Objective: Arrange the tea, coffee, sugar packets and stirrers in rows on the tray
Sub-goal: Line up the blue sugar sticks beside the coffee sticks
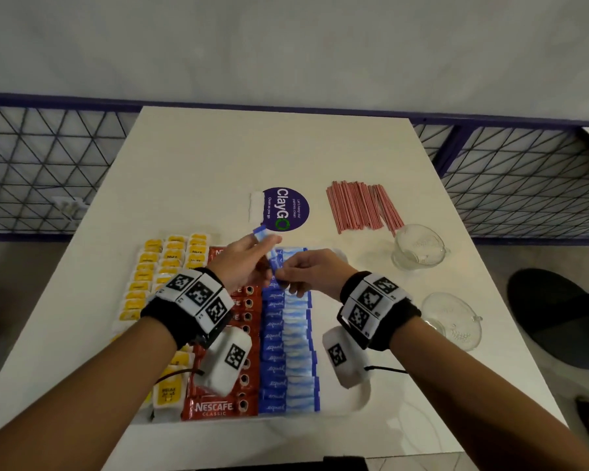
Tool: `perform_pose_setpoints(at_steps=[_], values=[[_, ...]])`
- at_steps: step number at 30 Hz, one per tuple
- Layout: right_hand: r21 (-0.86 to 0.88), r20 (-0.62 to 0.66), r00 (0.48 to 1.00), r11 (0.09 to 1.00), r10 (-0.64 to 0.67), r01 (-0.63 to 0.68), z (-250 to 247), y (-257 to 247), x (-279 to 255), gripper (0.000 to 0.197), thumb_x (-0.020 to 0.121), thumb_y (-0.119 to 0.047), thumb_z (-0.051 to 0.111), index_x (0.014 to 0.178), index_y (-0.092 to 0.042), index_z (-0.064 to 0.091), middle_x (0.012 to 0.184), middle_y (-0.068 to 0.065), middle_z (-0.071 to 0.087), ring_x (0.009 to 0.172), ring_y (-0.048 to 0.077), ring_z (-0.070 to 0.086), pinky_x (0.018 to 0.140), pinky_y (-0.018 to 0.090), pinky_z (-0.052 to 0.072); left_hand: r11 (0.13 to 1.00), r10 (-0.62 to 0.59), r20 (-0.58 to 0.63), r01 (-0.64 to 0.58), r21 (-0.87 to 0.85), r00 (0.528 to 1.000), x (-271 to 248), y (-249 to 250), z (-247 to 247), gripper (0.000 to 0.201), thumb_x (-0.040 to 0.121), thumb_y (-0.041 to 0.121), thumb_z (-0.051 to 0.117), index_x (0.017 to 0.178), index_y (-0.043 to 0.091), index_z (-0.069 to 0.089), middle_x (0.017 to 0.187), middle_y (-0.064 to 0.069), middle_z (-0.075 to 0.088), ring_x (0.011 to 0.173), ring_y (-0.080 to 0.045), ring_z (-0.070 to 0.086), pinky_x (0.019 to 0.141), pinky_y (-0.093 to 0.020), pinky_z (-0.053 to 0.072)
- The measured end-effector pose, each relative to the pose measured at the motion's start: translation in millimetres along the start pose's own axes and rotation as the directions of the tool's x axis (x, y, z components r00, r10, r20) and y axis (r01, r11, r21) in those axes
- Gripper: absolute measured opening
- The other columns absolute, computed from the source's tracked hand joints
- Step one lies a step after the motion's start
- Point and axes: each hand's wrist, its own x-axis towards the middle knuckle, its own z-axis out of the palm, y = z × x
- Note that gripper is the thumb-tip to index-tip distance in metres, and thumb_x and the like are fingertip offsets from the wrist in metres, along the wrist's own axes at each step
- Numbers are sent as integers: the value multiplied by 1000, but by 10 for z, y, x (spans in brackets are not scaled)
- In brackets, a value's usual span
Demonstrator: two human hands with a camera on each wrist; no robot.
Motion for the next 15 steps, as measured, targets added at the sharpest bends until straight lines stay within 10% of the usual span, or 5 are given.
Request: perform_pose_setpoints(at_steps=[5,10,15], values=[[-158,-59,998,987,-20,11,-56,62,2,21,84,-24,66,64,-19,60,55,-10,58,45,-1,51,52,12,46,996,37,22,-38,79,999,-16,-108,-14,13,88,11,58,76,9,60,70,-4,63,54,-2,63,54,-13,52],[-185,-59,998,983,-14,3,-119,125,-25,15,84,-30,64,79,-17,60,68,-5,59,56,5,53,49,13,46,955,-28,25,19,297,999,-72,-196,16,12,93,18,53,102,10,57,88,-3,64,69,-11,63,54,-18,52],[-103,-71,997,994,-36,29,-175,199,-37,4,87,-12,61,86,-10,58,67,1,58,44,-2,54,45,12,46,670,-48,114,-53,740,992,-132,-269,68,22,92,26,55,111,17,58,99,2,59,82,-14,57,63,-18,44]])
